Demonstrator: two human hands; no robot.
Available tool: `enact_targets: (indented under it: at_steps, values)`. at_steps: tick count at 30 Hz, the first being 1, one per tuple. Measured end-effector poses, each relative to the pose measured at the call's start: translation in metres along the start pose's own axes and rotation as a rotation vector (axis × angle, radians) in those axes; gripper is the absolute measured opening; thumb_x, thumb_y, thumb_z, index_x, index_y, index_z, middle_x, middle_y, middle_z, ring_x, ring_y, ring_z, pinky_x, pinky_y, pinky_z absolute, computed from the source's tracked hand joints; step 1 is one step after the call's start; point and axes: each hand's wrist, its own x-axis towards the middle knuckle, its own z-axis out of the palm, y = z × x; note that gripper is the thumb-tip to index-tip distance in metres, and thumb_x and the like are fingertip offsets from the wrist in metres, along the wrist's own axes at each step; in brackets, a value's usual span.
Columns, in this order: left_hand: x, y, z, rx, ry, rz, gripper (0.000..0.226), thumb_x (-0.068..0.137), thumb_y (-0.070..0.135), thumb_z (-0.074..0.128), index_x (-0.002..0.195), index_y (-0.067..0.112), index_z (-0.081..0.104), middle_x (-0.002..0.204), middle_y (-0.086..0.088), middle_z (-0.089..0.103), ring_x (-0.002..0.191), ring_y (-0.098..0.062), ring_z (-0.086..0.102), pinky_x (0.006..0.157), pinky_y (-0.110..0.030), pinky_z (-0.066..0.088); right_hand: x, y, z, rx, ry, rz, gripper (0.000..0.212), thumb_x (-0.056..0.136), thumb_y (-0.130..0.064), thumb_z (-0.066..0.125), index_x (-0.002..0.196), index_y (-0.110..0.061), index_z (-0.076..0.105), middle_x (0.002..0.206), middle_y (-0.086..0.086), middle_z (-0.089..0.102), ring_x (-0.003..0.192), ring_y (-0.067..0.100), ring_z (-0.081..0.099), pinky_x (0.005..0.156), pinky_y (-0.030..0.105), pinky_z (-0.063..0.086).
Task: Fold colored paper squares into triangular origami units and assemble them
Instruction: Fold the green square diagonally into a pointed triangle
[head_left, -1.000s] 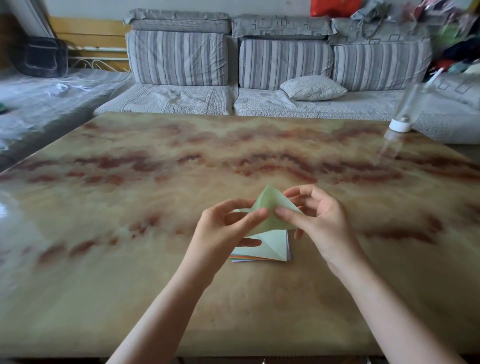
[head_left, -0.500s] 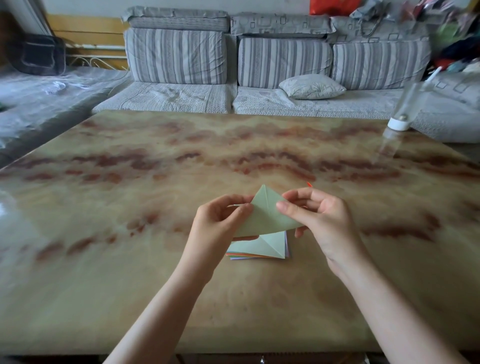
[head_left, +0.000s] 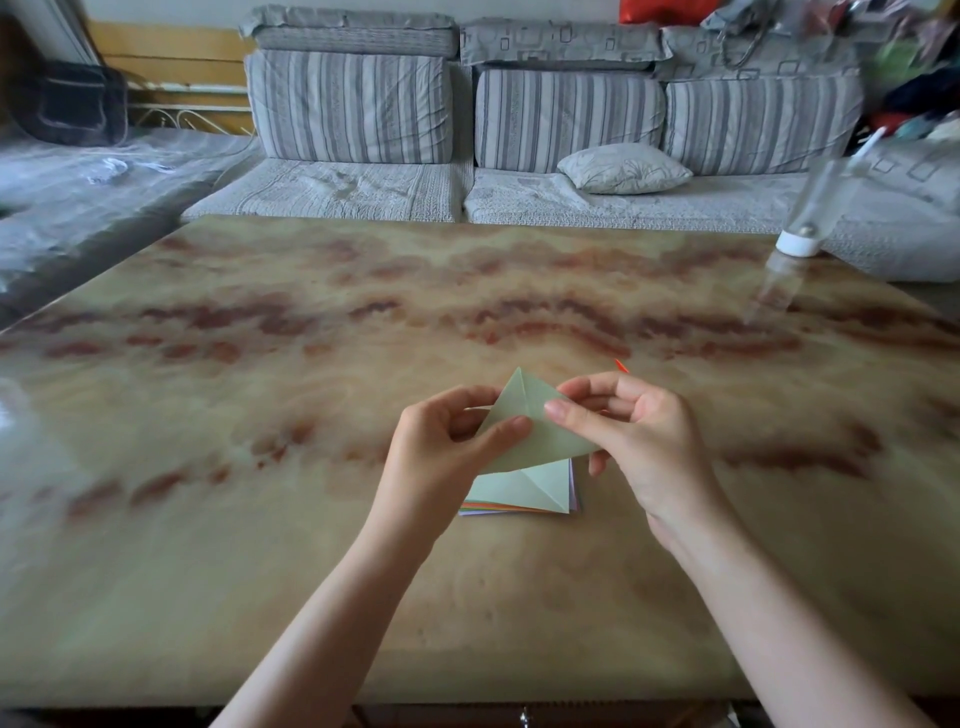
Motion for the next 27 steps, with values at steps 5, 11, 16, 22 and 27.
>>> enact_targets:
  at_steps: [5,11,16,22,27]
  values:
    - [-0.001,0.0021,-0.0007,0.003,-0.013,-0.036,0.017,0.078,0.007,0.073,0.094,0.011,0.07,0.083,-0.006,0.076,0.073,-0.016,0.071,0.07,-0.029,0.057,-0.0015,-0.0006,0.0003,-0.015,0.005,-0.004,0.012,0.074,-0.006,0.076,0.076,-0.014,0.067,0.066,0.0,0.066,0.056,0.007,0.056,0.04,0.018,0.038]
    - [-0.0041,0.0066,-0.0014,0.056,-0.117,-0.136,0.032,0.071,0.005,0.079,0.1,0.014,0.069,0.082,-0.004,0.076,0.074,-0.018,0.073,0.061,-0.021,0.056,-0.0021,-0.0008,-0.0015,-0.035,0.009,-0.003,0.011,0.074,-0.006,0.075,0.077,-0.013,0.067,0.065,-0.002,0.066,0.053,0.005,0.056,0.039,0.017,0.037]
    - [-0.0037,0.0069,-0.0015,0.096,-0.118,-0.145,0.032,0.07,0.003,0.079,0.098,0.013,0.07,0.08,-0.004,0.076,0.073,-0.017,0.073,0.059,-0.02,0.055,-0.0014,0.001,-0.002,-0.054,0.001,-0.007,0.011,0.073,-0.006,0.076,0.075,-0.012,0.068,0.065,-0.002,0.066,0.055,0.006,0.057,0.039,0.017,0.037]
    - [-0.0048,0.0055,0.0014,0.038,-0.039,-0.122,0.026,0.071,0.001,0.078,0.094,0.008,0.07,0.077,-0.007,0.075,0.067,-0.014,0.072,0.06,-0.017,0.054,-0.0005,-0.0003,-0.0029,-0.038,0.021,0.038,0.025,0.07,-0.019,0.078,0.091,-0.014,0.067,0.078,0.001,0.071,0.063,0.005,0.062,0.049,0.018,0.045]
    - [-0.0046,0.0075,0.0004,-0.046,0.058,-0.109,0.02,0.07,0.008,0.08,0.088,0.009,0.072,0.076,-0.005,0.075,0.067,-0.012,0.071,0.06,-0.015,0.052,-0.0062,0.0014,-0.0008,-0.082,-0.122,0.166,0.046,0.056,-0.039,0.077,0.087,-0.006,0.068,0.071,-0.001,0.07,0.063,0.014,0.063,0.059,0.026,0.049]
